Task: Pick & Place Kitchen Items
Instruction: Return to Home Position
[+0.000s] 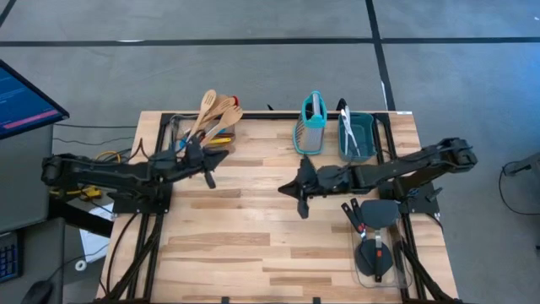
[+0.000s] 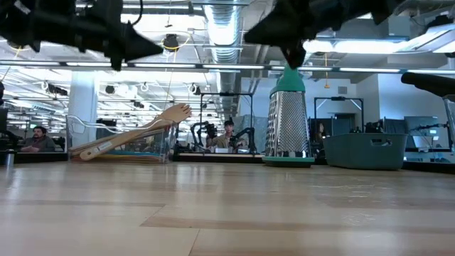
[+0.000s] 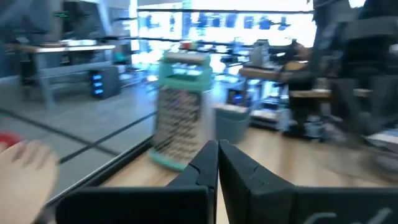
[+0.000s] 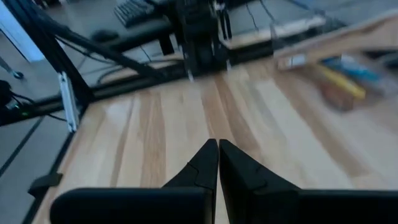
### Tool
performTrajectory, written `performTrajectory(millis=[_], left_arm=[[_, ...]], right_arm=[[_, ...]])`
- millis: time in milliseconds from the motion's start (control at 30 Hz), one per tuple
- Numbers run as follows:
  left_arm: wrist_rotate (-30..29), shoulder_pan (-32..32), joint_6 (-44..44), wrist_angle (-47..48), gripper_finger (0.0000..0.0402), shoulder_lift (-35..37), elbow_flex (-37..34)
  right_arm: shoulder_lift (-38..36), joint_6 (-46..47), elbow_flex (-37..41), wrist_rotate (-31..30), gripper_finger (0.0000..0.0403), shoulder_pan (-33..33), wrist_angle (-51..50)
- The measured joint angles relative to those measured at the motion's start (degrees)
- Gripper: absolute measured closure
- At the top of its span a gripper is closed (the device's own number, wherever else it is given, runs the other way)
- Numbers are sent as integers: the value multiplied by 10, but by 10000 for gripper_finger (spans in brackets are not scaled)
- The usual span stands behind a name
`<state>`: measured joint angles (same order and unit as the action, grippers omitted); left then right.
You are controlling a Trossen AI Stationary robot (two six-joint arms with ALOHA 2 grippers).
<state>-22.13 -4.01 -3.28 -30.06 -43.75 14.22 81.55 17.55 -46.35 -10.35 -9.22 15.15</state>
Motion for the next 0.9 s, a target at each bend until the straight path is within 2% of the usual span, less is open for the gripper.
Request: performTrajectory(millis=[233,367,567,667,900], left_arm=[[84,11,0,22,401,5,28],[87,11,-1,32,401,23,28],[87,11,-2,106,401,84,28],[87,11,-2,152,401,125,28],[88,27,0,182,401,227,28]], right_arm=[[-105,-60,0,0,393,1,-68],[-175,-75,-1,-1,393,1,-158],[-268,-75,-1,-2,393,-1,-254],[-305,-76,-1,-2,393,-1,-274],[-374,-96,24,-3,393,-2,-283]])
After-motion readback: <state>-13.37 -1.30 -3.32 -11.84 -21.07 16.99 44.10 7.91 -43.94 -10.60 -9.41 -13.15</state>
